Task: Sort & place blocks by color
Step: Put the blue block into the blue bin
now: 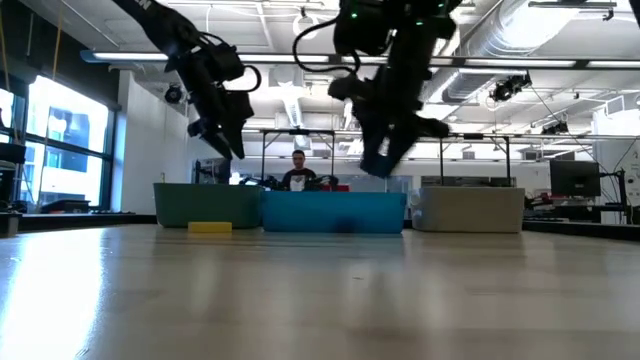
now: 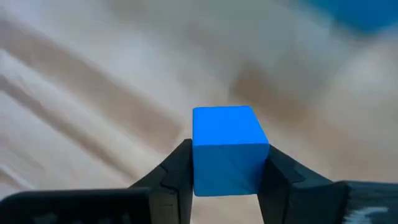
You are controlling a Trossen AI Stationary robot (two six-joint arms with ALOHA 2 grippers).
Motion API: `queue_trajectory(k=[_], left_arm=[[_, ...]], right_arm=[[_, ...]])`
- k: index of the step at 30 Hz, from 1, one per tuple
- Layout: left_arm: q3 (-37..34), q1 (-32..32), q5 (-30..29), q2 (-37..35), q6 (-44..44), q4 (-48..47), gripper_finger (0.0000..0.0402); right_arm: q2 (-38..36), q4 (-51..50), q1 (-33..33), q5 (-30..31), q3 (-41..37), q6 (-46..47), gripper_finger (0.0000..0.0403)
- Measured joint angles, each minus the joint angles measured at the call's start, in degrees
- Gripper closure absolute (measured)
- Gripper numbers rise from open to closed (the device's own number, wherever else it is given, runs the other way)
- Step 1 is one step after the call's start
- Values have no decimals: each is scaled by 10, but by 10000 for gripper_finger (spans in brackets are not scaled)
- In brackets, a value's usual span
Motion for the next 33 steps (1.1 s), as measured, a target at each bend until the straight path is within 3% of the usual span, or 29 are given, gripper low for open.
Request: queue_trajectory(k=[6, 14, 22, 33], left_arm=[[2, -34, 2, 0, -1, -69, 177], [2, -79, 2, 0, -76, -117, 177], [2, -119, 2, -1, -151, -178, 177], [-7, -178, 2, -1, -238, -222, 177]], right_arm=[[0, 27, -129, 5, 84, -206, 299], [4, 153, -245, -77, 105, -371, 299], [53, 167, -278, -157, 81, -429, 299], [109, 118, -289, -159, 81, -491, 299]])
